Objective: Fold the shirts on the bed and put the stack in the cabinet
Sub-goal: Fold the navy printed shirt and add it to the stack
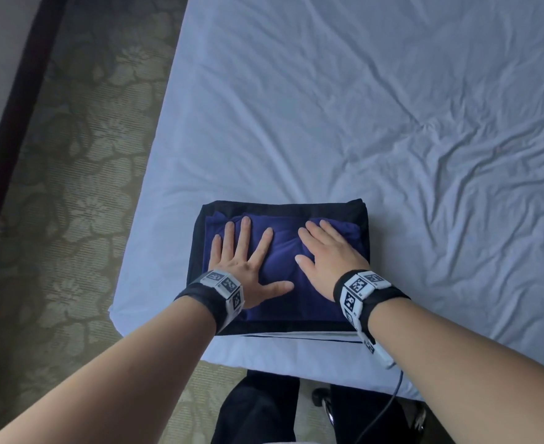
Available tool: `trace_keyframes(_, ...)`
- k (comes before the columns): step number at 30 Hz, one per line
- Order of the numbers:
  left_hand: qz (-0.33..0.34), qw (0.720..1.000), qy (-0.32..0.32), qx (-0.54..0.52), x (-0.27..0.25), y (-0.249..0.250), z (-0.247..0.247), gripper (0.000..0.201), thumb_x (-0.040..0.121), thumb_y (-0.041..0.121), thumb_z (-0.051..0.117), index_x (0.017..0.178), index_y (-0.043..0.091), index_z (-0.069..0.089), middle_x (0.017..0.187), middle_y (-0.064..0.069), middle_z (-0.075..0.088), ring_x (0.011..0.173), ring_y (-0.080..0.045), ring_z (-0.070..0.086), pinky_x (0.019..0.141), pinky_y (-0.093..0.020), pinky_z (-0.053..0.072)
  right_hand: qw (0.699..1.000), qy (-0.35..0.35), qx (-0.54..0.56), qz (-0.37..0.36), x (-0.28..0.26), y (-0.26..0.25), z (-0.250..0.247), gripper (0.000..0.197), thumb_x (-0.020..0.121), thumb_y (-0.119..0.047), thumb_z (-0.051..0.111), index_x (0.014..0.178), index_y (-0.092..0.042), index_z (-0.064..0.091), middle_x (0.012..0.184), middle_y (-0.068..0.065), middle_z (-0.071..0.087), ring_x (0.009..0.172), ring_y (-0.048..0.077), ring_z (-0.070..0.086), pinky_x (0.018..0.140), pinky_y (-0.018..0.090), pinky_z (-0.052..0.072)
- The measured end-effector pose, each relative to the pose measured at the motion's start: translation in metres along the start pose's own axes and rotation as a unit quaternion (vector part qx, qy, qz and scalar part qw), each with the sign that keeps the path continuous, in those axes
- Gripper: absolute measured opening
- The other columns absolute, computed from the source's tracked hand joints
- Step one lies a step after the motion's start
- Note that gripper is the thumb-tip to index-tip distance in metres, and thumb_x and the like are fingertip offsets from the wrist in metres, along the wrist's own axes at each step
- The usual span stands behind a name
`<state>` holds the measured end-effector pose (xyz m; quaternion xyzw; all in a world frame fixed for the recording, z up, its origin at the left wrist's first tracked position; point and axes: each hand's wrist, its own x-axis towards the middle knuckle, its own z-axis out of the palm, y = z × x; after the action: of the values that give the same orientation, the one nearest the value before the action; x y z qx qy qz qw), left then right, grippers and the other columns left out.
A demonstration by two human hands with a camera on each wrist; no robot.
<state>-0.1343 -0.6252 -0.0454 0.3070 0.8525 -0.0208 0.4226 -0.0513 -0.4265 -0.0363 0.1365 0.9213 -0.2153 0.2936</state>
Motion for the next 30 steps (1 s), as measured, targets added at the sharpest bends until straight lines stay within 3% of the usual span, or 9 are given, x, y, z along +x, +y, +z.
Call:
trace_keyframes(6, -0.021, 1.0, 0.003, -0.003, 0.018, -0.001, 0.009, 0.109, 0.062, 0.102, -0.004, 0.15, 0.045, -0.035, 0.149, -0.001, -0.054, 0.147, -0.035, -0.037, 0.122, -0.055, -0.015, 1.0, -0.006, -0.01, 0.0, 0.02, 0.003, 0.011, 0.061, 0.105, -0.045, 0.035, 0.16, -0.027, 0.017, 0.169, -0.009, 0.006, 0.156, 0.016, -0.003, 0.126, 0.041, 0.01)
trace_keyframes(11, -0.043, 0.999, 0.0, 0.0, 0.042, 0.0, 0.015, 0.108, 0.062, 0.102, -0.007, 0.146, 0.042, -0.041, 0.153, -0.007, -0.051, 0.144, -0.037, -0.042, 0.12, -0.058, -0.017, 0.999, -0.01, -0.021, 0.023, 0.045, 0.005, 0.023, 0.066, 0.104, -0.049, 0.029, 0.162, -0.03, 0.003, 0.169, -0.011, -0.008, 0.155, 0.016, -0.013, 0.126, 0.042, -0.004)
trace_keyframes(16, -0.039, 0.999, 0.027, 0.018, 0.037, 0.0, 0.029, 0.108, 0.069, 0.101, -0.001, 0.146, 0.038, -0.043, 0.153, -0.012, -0.051, 0.144, -0.04, -0.042, 0.12, -0.06, -0.016, 0.999, 0.003, -0.035, 0.022, 0.037, 0.008, 0.041, 0.073, 0.095, -0.057, 0.014, 0.161, -0.031, -0.006, 0.167, -0.011, -0.018, 0.154, 0.016, -0.02, 0.125, 0.042, -0.01)
trace_keyframes(19, -0.036, 0.998, 0.045, 0.027, 0.04, 0.001, 0.033, 0.108, 0.07, 0.1, 0.0, 0.146, 0.035, -0.043, 0.153, -0.015, -0.05, 0.144, -0.041, -0.04, 0.12, -0.061, -0.015, 0.999, 0.006, -0.03, 0.023, 0.039, 0.012, 0.047, 0.072, 0.099, -0.055, 0.021, 0.16, -0.032, -0.008, 0.167, -0.011, -0.02, 0.152, 0.014, -0.024, 0.124, 0.041, -0.012)
trace_keyframes(22, -0.033, 0.997, 0.057, 0.032, 0.042, 0.001, 0.038, 0.11, 0.073, 0.099, 0.005, 0.15, 0.033, -0.038, 0.155, -0.017, -0.047, 0.145, -0.043, -0.038, 0.12, -0.062, -0.014, 0.999, 0.028, -0.044, 0.017, 0.04, 0.014, 0.057, 0.074, 0.096, -0.057, 0.015, 0.161, -0.03, -0.007, 0.167, -0.01, -0.018, 0.153, 0.015, -0.023, 0.124, 0.042, -0.012)
trace_keyframes(26, -0.042, 0.997, 0.06, 0.036, 0.041, 0.003, 0.037, 0.11, 0.072, 0.099, 0.003, 0.151, 0.033, -0.037, 0.155, -0.016, -0.047, 0.145, -0.042, -0.039, 0.12, -0.062, -0.014, 0.998, 0.037, -0.04, 0.017, 0.039, 0.012, 0.057, 0.073, 0.098, -0.056, 0.021, 0.161, -0.029, -0.004, 0.168, -0.008, -0.015, 0.153, 0.017, -0.02, 0.124, 0.042, -0.012)
trace_keyframes(29, -0.042, 0.998, 0.044, 0.005, 0.031, 0.003, 0.02, 0.107, 0.066, 0.1, -0.008, 0.15, 0.039, -0.037, 0.155, -0.01, -0.048, 0.146, -0.037, -0.039, 0.121, -0.058, -0.015, 0.999, -0.012, -0.036, 0.03, 0.037, 0.003, 0.035, 0.072, 0.102, -0.053, 0.028, 0.161, -0.031, -0.007, 0.167, -0.01, -0.018, 0.153, 0.015, -0.022, 0.124, 0.042, -0.012)
trace_keyframes(30, -0.039, 0.998, 0.045, -0.017, 0.028, 0.002, 0.011, 0.104, 0.067, 0.099, -0.008, 0.152, 0.043, -0.033, 0.158, -0.005, -0.046, 0.148, -0.034, -0.036, 0.123, -0.055, -0.015, 0.999, -0.024, -0.033, 0.032, 0.038, -0.002, 0.02, 0.072, 0.102, -0.052, 0.032, 0.161, -0.03, -0.002, 0.169, -0.01, -0.013, 0.154, 0.016, -0.018, 0.125, 0.042, -0.009)
